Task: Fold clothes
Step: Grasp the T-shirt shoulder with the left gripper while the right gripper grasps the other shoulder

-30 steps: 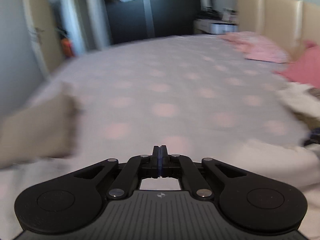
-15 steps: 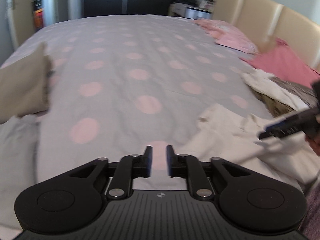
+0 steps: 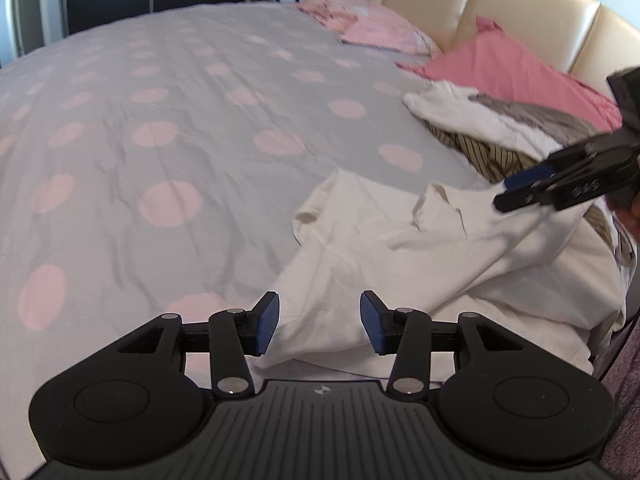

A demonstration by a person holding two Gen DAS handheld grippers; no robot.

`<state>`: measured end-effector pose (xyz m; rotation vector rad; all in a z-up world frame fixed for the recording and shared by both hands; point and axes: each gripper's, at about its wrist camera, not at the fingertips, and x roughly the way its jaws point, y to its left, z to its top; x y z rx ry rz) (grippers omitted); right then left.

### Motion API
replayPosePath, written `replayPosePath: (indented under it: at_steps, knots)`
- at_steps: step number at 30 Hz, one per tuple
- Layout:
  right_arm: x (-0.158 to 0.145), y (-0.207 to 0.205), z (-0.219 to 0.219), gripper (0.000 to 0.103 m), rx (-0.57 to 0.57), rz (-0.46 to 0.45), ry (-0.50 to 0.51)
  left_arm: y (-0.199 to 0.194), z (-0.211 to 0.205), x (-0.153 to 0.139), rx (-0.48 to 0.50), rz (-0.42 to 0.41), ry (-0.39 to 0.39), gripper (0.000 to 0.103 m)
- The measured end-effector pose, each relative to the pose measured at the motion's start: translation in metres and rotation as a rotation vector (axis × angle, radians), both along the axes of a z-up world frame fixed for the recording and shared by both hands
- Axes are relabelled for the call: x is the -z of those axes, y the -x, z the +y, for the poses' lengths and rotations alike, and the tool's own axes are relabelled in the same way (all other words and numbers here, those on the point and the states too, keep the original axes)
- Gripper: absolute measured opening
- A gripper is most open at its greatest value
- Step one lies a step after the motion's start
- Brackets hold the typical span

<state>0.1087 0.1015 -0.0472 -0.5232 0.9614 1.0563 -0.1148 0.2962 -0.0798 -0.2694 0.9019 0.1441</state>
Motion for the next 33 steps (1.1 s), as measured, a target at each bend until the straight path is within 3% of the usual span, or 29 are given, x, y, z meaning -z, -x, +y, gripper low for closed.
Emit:
replayPosePath:
  at_steps: [3, 7, 11, 15, 19, 25, 33]
  knots:
    - [-0.001, -0.019, -0.010, 0.056, -0.025, -0.049, 0.049, -0.009, 0.003, 0.010, 0.023, 0.025, 0.028, 0.042]
    - [0.003, -0.049, -0.013, 0.043, -0.067, -0.081, 0.105, -0.018, 0.004, 0.020, 0.050, 0.068, 0.047, 0.033]
    - [0.015, -0.076, -0.005, 0.041, -0.138, -0.110, 0.158, -0.022, 0.001, 0.027, 0.087, 0.099, 0.040, 0.030]
    - [0.040, -0.097, 0.010, 0.039, -0.240, -0.114, 0.233, -0.020, 0.002, 0.034, 0.100, 0.117, 0.058, 0.028]
    - [0.065, -0.114, 0.022, 0.040, -0.358, -0.044, 0.288, -0.020, 0.006, 0.038, 0.103, 0.120, 0.078, 0.028]
    - [0.093, -0.116, 0.031, 0.046, -0.431, 0.015, 0.336, -0.026, 0.006, 0.049, 0.125, 0.152, 0.100, 0.028]
    - [0.089, -0.103, 0.013, 0.042, -0.469, -0.010, 0.365, -0.028, 0.006, 0.054, 0.126, 0.162, 0.107, 0.028]
